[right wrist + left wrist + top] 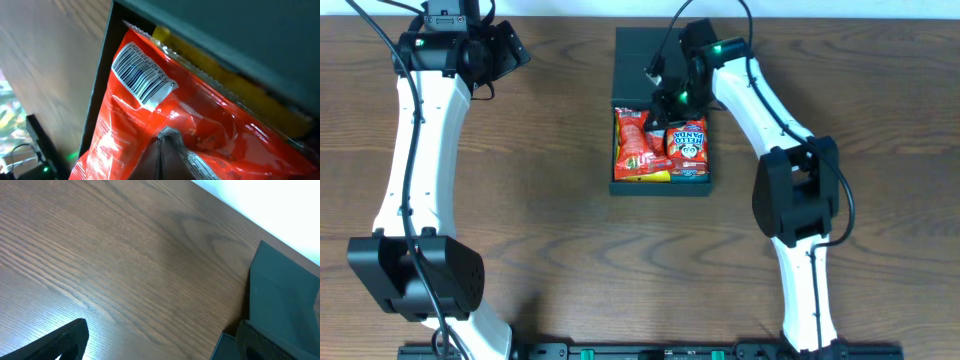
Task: Pack container
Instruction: 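Press the red bag down into the box with the right gripper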
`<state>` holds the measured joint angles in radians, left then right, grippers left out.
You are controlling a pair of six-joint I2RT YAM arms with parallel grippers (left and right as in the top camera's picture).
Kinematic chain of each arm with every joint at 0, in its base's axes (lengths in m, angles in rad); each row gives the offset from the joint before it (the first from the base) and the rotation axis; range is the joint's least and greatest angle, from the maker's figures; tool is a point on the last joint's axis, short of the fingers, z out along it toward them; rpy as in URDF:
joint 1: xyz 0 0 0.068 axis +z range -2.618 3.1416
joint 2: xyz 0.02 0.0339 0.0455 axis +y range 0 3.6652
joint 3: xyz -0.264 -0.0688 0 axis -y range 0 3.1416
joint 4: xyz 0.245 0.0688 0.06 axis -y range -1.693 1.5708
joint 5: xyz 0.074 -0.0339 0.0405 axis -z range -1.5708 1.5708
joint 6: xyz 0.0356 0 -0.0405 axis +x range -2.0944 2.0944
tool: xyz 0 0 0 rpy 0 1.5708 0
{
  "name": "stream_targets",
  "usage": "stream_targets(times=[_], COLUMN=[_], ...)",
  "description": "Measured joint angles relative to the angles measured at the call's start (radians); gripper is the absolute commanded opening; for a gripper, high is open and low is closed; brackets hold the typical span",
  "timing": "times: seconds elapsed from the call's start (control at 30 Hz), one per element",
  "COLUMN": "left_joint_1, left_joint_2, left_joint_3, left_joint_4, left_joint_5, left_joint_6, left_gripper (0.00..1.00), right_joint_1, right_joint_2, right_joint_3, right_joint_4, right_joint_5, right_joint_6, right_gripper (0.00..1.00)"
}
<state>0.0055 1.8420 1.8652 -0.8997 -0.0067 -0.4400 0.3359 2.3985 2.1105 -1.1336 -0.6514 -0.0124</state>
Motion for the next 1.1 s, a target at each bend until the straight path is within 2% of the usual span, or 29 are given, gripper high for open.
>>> stream_targets(times=[0.33,0.57,0.83,0.97,1.1], left_joint_1=[0.0,0.0,0.0,0.0,0.0], left_joint_2=[0.0,0.0,0.0,0.0,0.0], left_joint_3=[0.0,0.0,0.0,0.0,0.0], left_joint_4=[0.014,0.018,0.022,0.032,0.037], left_joint_5=[0.0,0.0,0.0,0.0,0.0], left_joint_6=[0.0,0.0,0.0,0.0,0.0], left_gripper=[0.95,0.95,0.95,0.95,0.95], right_joint_1=[0.011,0.007,0.002,0.008,0.01], right_joint_2=[0.0,0.0,-0.019,-0.02,-0.023], right_joint_3=[0.006,0.086,0.094,0.03,-0.066], right_joint_4=[-0.083,-0.108,-0.22,-0.192,-0.085], right_joint_5=[-0.003,0.007,-0.118,-0.111,-0.108], right_joint_6=[-0.007,-0.011,-0.132,-0.16,-0.159], right_gripper=[0.01,0.01,0.01,0.02,0.01])
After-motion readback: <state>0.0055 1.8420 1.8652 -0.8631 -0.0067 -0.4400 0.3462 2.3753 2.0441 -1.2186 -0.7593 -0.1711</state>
